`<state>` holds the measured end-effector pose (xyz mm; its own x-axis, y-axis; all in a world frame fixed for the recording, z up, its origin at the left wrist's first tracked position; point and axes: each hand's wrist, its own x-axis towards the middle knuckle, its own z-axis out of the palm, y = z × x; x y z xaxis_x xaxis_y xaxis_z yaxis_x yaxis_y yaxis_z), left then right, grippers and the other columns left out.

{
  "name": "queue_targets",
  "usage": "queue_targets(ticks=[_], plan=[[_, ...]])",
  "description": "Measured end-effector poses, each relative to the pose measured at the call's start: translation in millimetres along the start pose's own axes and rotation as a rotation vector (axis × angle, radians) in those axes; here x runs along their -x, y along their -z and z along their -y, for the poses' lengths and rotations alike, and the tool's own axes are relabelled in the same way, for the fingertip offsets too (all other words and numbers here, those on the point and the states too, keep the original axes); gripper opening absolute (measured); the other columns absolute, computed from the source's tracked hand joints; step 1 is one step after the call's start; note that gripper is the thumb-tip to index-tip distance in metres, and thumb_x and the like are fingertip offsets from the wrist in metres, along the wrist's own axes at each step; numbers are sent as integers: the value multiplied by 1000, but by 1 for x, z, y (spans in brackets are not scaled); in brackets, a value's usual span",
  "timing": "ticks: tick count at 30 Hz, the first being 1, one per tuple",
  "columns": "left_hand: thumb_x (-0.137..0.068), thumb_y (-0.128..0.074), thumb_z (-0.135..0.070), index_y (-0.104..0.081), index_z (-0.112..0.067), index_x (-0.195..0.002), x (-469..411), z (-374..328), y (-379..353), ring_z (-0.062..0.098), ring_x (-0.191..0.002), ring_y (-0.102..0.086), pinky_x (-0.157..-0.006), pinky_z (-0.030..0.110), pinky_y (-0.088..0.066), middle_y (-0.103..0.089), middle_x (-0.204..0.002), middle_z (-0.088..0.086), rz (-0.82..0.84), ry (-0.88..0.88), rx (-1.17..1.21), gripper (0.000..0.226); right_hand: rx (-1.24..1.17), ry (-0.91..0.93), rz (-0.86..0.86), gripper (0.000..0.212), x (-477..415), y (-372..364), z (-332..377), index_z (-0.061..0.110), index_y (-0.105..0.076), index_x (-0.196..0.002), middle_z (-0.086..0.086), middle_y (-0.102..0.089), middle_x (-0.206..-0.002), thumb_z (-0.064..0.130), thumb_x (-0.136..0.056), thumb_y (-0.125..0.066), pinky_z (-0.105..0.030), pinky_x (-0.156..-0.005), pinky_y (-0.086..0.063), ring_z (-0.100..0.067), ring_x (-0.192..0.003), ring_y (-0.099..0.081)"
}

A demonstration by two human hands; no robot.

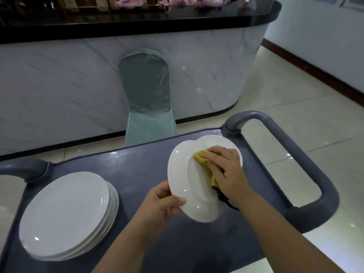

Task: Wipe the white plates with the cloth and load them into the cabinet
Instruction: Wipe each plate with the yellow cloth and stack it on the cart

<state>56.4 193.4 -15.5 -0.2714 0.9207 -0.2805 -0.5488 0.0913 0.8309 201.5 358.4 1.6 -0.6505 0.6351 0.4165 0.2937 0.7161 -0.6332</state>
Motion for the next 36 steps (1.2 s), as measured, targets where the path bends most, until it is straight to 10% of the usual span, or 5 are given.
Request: queue_targets(ticks=[6,13,18,24,36], plan=[[-66,-65,9,-71,-1,-99,-28,-21,6,27,-81,-72,-60,33,-58,-72,-98,19,-102,-31,78,35,-30,204,105,27,39,-5,-2,25,-67,-120,7,-57,-126,22,-99,-50,-25,-102,-36,-22,-106,-46],[-83,-61,12,-70,-6,-105,-76,-65,-25,24,-79,-72,-68,39,-60,-76,-90,10,-132,-95,-321,30,69,-154,-103,25,62,31,-65,20,-72,-112,4,-64,-111,15,-91,-58,-11,-96,-32,-24,-101,-51],[-85,-57,0,-69,-24,-93,-130,-63,-68,15,-67,-64,-59,26,-49,-70,-75,-8,-209,-388,-1058,27,91,-279,-155,29,54,58,-92,21,-72,-113,2,-63,-111,3,-92,-60,-10,-93,-33,-24,-102,-48],[-84,-49,-4,-52,-18,-130,-169,-24,-84,29,-84,-62,-61,30,-35,-68,-100,4,27,-569,-1974,49,19,-424,-175,29,39,87,-110,34,-70,-108,14,-60,-110,13,-96,-55,-5,-89,-31,-11,-105,-40],[-79,-68,-3,-46,-4,-139,-158,57,-66,33,-114,-59,-83,40,-54,-57,-126,23,315,-513,-2144,64,-22,-426,-108,36,51,70,-96,46,-61,-110,19,-53,-110,13,-97,-55,0,-89,-27,3,-105,-36]])
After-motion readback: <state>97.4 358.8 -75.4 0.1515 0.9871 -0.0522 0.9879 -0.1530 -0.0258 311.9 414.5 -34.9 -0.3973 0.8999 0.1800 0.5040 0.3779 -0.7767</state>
